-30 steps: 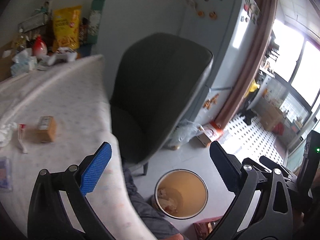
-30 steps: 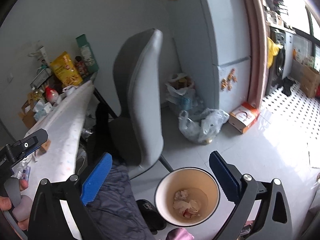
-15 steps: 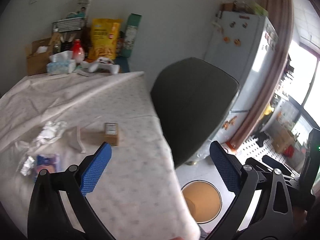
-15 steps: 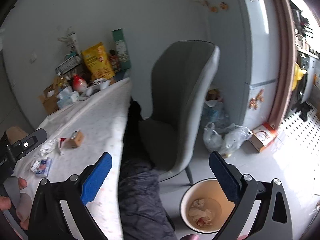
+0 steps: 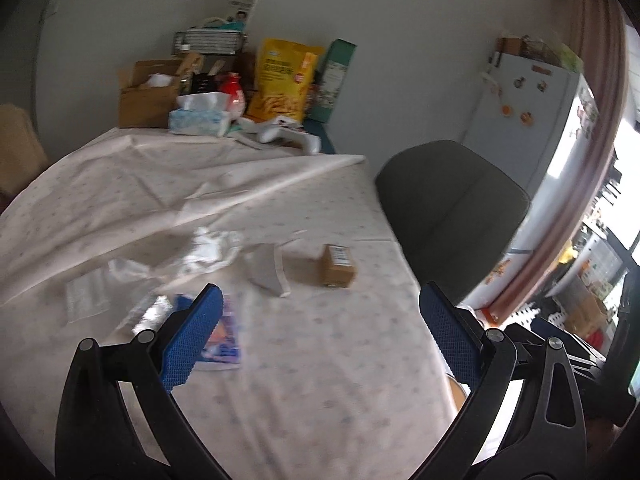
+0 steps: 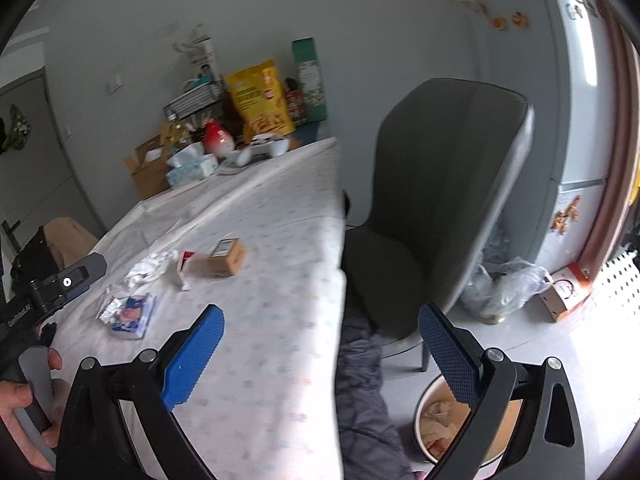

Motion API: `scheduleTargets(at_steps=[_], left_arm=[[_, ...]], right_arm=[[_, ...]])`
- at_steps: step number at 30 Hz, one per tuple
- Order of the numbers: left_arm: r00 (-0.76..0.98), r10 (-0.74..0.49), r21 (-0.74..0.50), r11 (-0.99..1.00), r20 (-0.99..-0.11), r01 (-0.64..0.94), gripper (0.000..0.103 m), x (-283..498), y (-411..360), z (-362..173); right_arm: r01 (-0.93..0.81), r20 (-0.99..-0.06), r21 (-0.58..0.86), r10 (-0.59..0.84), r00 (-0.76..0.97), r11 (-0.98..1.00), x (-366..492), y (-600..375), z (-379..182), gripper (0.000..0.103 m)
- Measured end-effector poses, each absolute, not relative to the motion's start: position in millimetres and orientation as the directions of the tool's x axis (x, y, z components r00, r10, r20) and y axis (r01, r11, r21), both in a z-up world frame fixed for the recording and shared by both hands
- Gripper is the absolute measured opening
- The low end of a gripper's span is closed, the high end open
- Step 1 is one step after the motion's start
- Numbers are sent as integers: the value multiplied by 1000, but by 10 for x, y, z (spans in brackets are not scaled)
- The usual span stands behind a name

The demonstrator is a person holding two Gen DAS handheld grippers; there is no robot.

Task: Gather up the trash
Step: 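Reach both tools toward the blue packet and foil on the table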

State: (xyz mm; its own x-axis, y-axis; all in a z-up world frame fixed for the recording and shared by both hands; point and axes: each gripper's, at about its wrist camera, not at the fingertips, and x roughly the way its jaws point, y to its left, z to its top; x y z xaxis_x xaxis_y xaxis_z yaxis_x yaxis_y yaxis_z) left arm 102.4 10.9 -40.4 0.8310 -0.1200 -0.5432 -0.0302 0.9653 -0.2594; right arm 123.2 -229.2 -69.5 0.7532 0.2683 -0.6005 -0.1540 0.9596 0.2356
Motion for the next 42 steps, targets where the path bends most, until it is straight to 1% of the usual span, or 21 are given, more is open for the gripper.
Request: scheduleTargets(at_steps=[2, 9, 14, 17, 19, 27, 30, 34, 37, 40, 42], left_arm=[[835, -94, -260, 964, -543, -61, 97, 985, 245, -421], [832, -64, -286, 951, -551, -116, 97, 894, 648, -484], [829, -26, -283, 946, -558, -161, 97, 799, 908, -565], [828, -23, -305, 935, -561, -181, 97, 739, 1058, -634], [819, 1, -293, 934, -574, -207, 97, 720, 1146, -695], [797, 20, -309, 916, -603, -257, 97, 729, 1482, -887], [778, -13, -348, 899, -628, -266, 92, 800, 1559, -1011], [747, 7, -318, 902, -665, -291, 80, 892, 1555, -1117], [746, 32, -297, 905, -665, -304, 75, 903, 1548, -1099], [765, 47, -300, 903, -643, -307, 74, 878, 1593, -1024], [760, 64, -280, 907, -647, -315, 74, 912, 1641, -995]], right_arm=[[-173, -606, 239, 286, 742, 956, 1253, -2180, -708, 95], [-245, -615, 240, 343, 710, 939, 1303, -1773, -746, 95], [-274, -643, 239, 363, 674, 932, 1374, -1489, -868, 95], [-295, -662, 238, 377, 648, 925, 1429, -1346, -932, 95], [-308, -676, 229, 378, 633, 923, 1471, -1251, -967, 93], [-387, -702, 244, 437, 562, 890, 1563, -858, -1041, 83], [-392, -706, 262, 453, 545, 882, 1589, -769, -1070, 82], [-392, -711, 280, 464, 528, 876, 1635, -693, -1112, 80], [-398, -713, 286, 471, 520, 872, 1657, -661, -1128, 80], [-406, -712, 289, 478, 514, 867, 1675, -612, -1136, 80], [-411, -714, 290, 481, 508, 864, 1691, -570, -1144, 80]])
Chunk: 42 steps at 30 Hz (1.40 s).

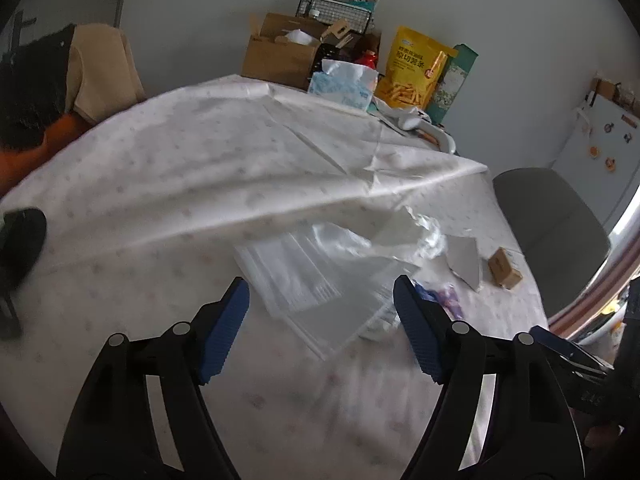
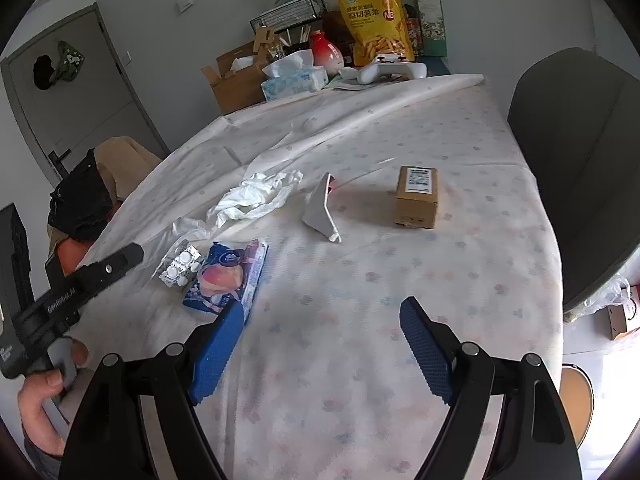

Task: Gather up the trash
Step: 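Grasp the white cup with the left tool while the right tool grasps the blue packet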

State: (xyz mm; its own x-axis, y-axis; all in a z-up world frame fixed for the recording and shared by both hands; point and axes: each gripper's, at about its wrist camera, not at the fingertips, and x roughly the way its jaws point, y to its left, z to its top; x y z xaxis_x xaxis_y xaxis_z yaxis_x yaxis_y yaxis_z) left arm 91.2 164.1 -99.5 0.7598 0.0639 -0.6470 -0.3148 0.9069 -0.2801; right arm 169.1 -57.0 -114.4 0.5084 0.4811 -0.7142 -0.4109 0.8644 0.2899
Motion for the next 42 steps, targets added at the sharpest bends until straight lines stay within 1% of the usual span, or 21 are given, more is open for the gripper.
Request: scheduleTargets(at_steps=[6, 7, 9, 10, 11, 13, 14, 17, 24, 26, 27, 28, 29, 31, 33, 34, 36, 42], left_arm=[[715, 48, -299, 887, -698, -351, 70, 1059, 1890, -1125], [705, 50, -292, 888, -708, -356, 67, 1083, 1906, -1158], [691, 38, -304, 880, -722, -366, 56, 1113, 1944, -1220], [690, 49, -302, 875, -722, -378, 40, 1107, 1960, -1222], [688, 48, -303, 874, -725, -380, 16, 1106, 1974, -1221], [672, 41, -299, 874, -739, -382, 3, 1122, 1982, -1253], [688, 38, -305, 878, -725, -369, 2, 1090, 1972, -1224], [714, 66, -272, 897, -697, -349, 2, 1008, 1922, -1147], [779, 106, -332, 863, -618, -381, 2, 728, 2107, -930], [793, 119, -336, 861, -598, -382, 2, 704, 2102, -844], [801, 113, -343, 862, -588, -373, 2, 699, 2082, -807], [806, 107, -347, 864, -582, -365, 2, 700, 2064, -783], [814, 98, -353, 866, -573, -353, 2, 694, 2021, -751], [828, 83, -363, 871, -554, -331, 2, 678, 1937, -700], [841, 67, -372, 876, -536, -307, 2, 665, 1840, -637], [848, 59, -375, 879, -526, -294, 2, 657, 1790, -599], [861, 45, -375, 888, -506, -266, 2, 651, 1685, -517], [892, 3, -376, 906, -453, -194, 2, 638, 1398, -285]], right_arm=[[-429, -719, 288, 489, 493, 856, 1716, -400, -1124, 78], [-438, -721, 285, 492, 488, 853, 1712, -349, -1117, 78], [-452, -722, 279, 495, 482, 847, 1701, -260, -1109, 78], [-458, -724, 275, 495, 480, 845, 1697, -219, -1108, 78], [-468, -727, 269, 496, 474, 842, 1694, -151, -1112, 78], [-476, -733, 263, 495, 467, 839, 1685, -67, -1123, 78], [-477, -737, 258, 490, 465, 840, 1689, -10, -1133, 78], [-490, -746, 250, 489, 452, 835, 1686, 121, -1155, 78], [-528, -770, 193, 461, 441, 827, 1663, 404, -1214, 78], [-522, -778, 186, 449, 440, 833, 1672, 445, -1256, 76], [-522, -781, 189, 449, 433, 832, 1674, 457, -1275, 73], [-524, -780, 171, 440, 445, 834, 1657, 469, -1278, 64], [-526, -782, 154, 429, 453, 836, 1651, 479, -1280, 59], [-531, -782, 140, 422, 459, 836, 1633, 484, -1273, 42], [-531, -782, 167, 439, 442, 831, 1639, 425, -1255, 32], [-532, -781, 175, 446, 437, 829, 1633, 395, -1242, 29], [-527, -775, 190, 456, 437, 828, 1607, 306, -1202, 27], [-509, -752, 219, 476, 456, 832, 1497, 29, -1071, 25]])
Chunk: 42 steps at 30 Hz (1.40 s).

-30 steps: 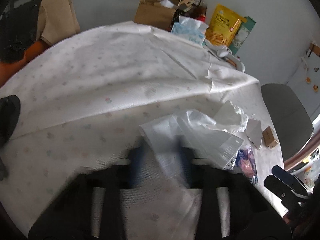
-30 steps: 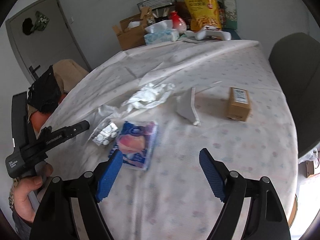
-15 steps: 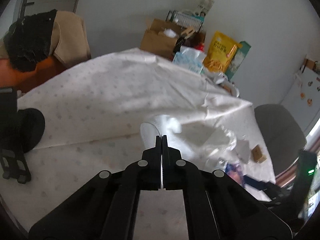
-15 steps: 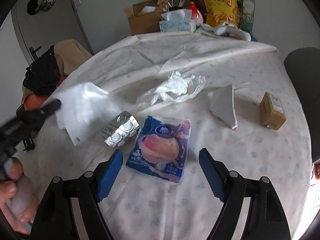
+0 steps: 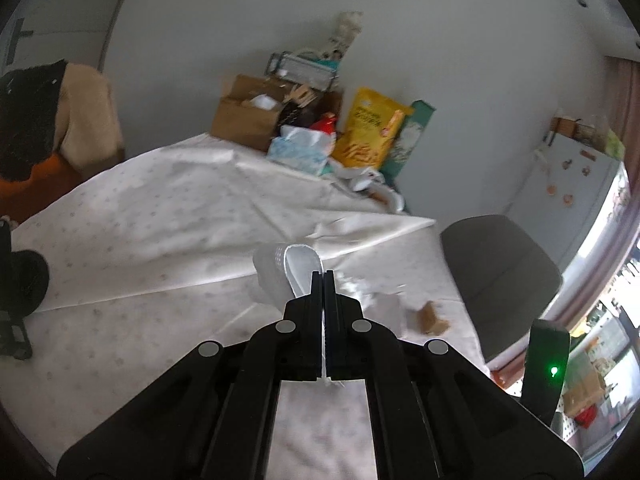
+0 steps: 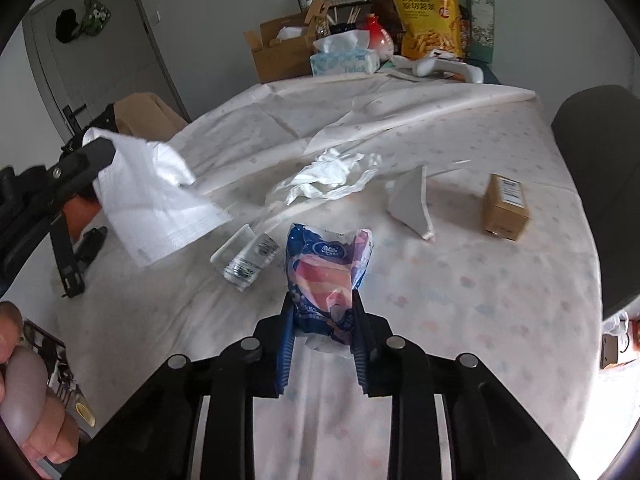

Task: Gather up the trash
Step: 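Grasp the white cup with the left tool while the right tool grasps the blue packet, then carry the white cup and blue packet in both tools over the cream bucket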

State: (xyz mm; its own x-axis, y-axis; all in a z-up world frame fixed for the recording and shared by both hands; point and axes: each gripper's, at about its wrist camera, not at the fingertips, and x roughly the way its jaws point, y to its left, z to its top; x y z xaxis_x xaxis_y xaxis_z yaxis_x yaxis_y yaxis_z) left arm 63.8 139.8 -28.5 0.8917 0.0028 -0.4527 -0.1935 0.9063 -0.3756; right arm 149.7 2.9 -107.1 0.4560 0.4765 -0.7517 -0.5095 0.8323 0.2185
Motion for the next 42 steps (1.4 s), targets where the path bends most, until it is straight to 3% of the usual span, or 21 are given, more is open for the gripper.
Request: scheduleTargets(at_steps=[11, 28, 42], left_arm=[[902, -91, -355, 932, -421, -72, 2, 773, 829, -78], [877, -275, -283, 944, -393, 169, 2, 1067, -427, 224], [763, -404, -248, 914, -505, 320, 2, 1312, -1639, -230]], right_arm=[[-417, -706, 246, 457, 541, 875, 1369, -677, -775, 25], [-170, -677, 210, 269, 685, 963, 1233, -2116, -588, 26], [76, -722, 196, 92, 686, 978, 1138, -3338, -967, 26]])
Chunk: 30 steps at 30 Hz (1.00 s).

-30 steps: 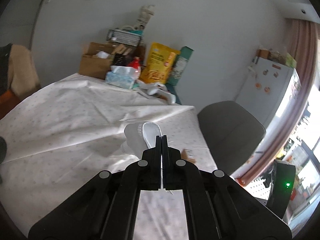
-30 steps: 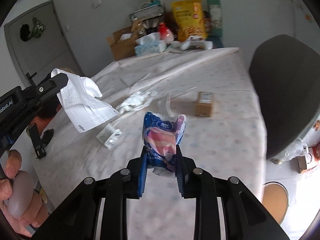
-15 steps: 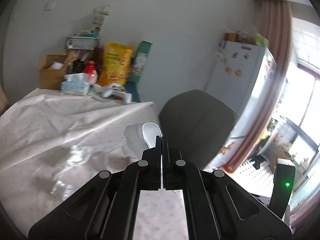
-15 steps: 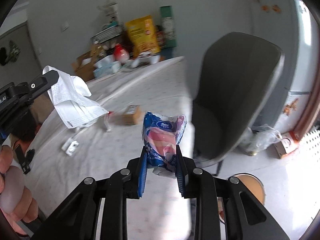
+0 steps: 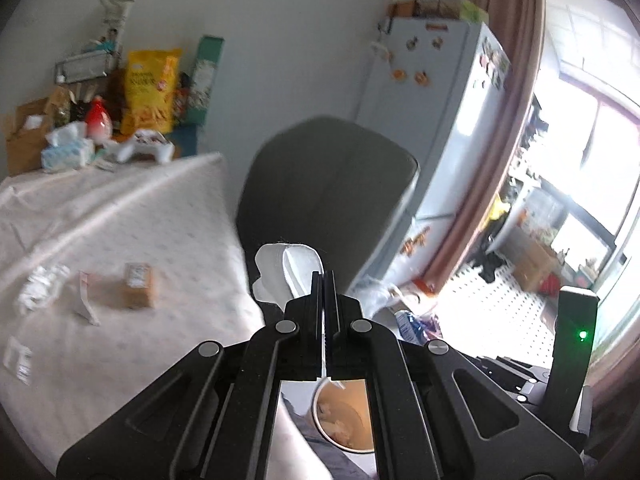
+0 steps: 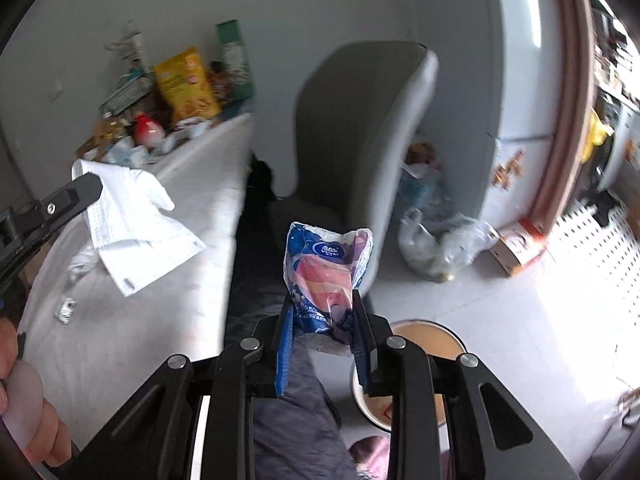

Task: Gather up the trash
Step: 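Carry the white cup and blue packet in both tools over the cream bucket, then open the right tool dropping the blue packet while the left tool releases the cup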

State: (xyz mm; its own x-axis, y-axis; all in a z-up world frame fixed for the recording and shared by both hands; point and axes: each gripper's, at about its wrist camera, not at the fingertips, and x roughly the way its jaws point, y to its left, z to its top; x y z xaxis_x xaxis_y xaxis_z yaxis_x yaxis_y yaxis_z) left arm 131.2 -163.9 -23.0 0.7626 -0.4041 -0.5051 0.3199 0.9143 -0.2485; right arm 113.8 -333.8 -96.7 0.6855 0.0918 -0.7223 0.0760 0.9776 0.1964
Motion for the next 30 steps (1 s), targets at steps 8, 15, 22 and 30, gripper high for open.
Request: scheduleTargets(at_steps=[8, 15, 22, 30], left_arm=[[690, -408, -241, 912, -598, 331, 2, 1424, -2126, -697], [627, -417, -215, 902, -658, 374, 2, 1522, -2512, -983], [568, -429, -221, 890, -702, 399, 2, 1643, -2716, -1260], [502, -455, -250, 871, -736, 424, 2, 1784, -2901, -1499]], right_arm=[[171, -758, 206, 46, 650, 964, 1102, -3856, -1392, 26], [233, -783, 243, 48, 620, 942, 1098, -4177, -1858, 27], [284, -806, 266, 52, 589, 921, 1119, -4378, -2237, 27], [317, -817, 302, 73, 573, 899, 1228, -4548, -2523, 32]])
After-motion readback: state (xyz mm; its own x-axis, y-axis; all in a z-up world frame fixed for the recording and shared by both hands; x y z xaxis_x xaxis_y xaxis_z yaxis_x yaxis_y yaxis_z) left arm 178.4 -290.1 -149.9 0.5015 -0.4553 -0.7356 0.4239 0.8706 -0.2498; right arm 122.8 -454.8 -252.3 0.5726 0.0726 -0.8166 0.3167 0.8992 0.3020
